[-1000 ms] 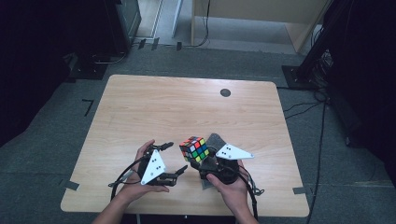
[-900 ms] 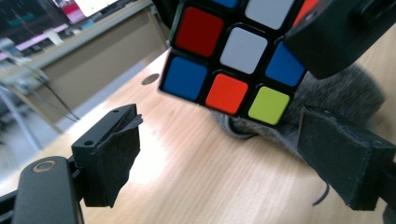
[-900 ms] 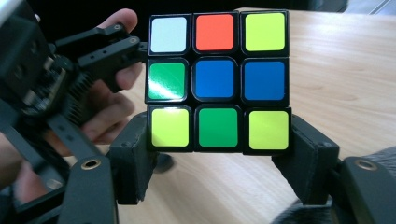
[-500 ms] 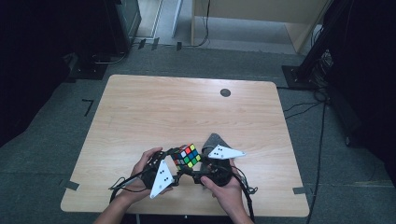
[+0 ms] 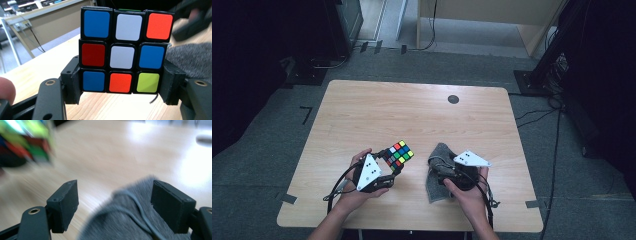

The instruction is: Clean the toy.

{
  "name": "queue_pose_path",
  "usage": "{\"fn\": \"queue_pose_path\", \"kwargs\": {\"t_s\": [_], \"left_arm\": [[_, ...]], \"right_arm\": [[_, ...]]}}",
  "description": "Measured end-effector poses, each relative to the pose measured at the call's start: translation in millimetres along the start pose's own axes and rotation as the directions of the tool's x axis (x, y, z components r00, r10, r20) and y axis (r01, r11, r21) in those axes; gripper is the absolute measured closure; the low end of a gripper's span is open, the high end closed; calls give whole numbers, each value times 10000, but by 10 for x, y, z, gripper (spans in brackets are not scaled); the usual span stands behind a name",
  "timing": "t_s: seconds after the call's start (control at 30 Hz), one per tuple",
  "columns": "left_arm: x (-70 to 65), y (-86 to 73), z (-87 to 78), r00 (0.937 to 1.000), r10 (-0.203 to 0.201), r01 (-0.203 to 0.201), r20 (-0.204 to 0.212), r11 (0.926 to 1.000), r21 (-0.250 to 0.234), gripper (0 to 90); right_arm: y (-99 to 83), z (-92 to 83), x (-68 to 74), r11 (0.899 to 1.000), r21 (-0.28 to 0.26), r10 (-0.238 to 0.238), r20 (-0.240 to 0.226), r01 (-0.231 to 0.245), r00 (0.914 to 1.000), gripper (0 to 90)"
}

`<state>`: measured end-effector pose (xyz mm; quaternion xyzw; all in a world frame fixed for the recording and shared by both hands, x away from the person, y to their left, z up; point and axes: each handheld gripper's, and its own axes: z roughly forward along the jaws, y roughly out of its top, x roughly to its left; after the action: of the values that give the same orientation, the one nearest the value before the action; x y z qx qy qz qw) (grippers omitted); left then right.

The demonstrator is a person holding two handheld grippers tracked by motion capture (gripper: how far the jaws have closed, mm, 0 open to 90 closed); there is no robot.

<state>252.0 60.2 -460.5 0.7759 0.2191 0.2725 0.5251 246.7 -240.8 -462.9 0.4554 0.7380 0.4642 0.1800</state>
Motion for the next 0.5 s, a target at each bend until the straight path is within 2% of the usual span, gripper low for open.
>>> {"fn": "queue_pose_path", "kwargs": {"t_s": [0.07,0.13,0.17,0.23,0.27,0.33,0.37,0.4,0.43,0.5], "left_arm": [[31,-2,-7,9993,-345,346,161,9994,-22,339],[51,-7,-8,9982,-537,538,251,9985,-23,339],[56,-8,-9,9980,-574,575,271,9983,-19,339],[62,-5,-14,9978,-585,586,307,9983,-9,339],[60,-2,-18,9976,-590,591,350,9983,-12,339],[47,1,-19,9973,-581,584,456,9983,-61,339],[42,1,-17,9971,-550,554,527,9984,-58,339],[42,1,-17,9971,-550,554,527,9984,-58,339],[36,0,-11,9965,-553,558,629,9984,-53,339],[14,-13,16,9960,-413,404,790,9991,133,339]], "right_arm": [[-56,82,-36,9984,556,-22,-141,30,9999,216],[-111,174,-29,9909,1211,-579,-75,584,9983,226],[-151,230,-13,9819,1618,-1014,118,982,9948,260],[-208,290,-6,9697,2100,-1346,318,1251,9904,385],[-235,317,-9,9650,2308,-1386,445,1248,9893,436],[-273,342,-36,9606,2550,-1310,649,1105,9893,617],[-281,341,-50,9598,2597,-1261,602,1065,9902,687],[-281,341,-50,9598,2597,-1261,602,1065,9902,687],[-251,287,-74,9677,2346,-1046,398,925,9937,755],[-184,193,-70,9843,1638,-679,82,656,9977,763]]}}
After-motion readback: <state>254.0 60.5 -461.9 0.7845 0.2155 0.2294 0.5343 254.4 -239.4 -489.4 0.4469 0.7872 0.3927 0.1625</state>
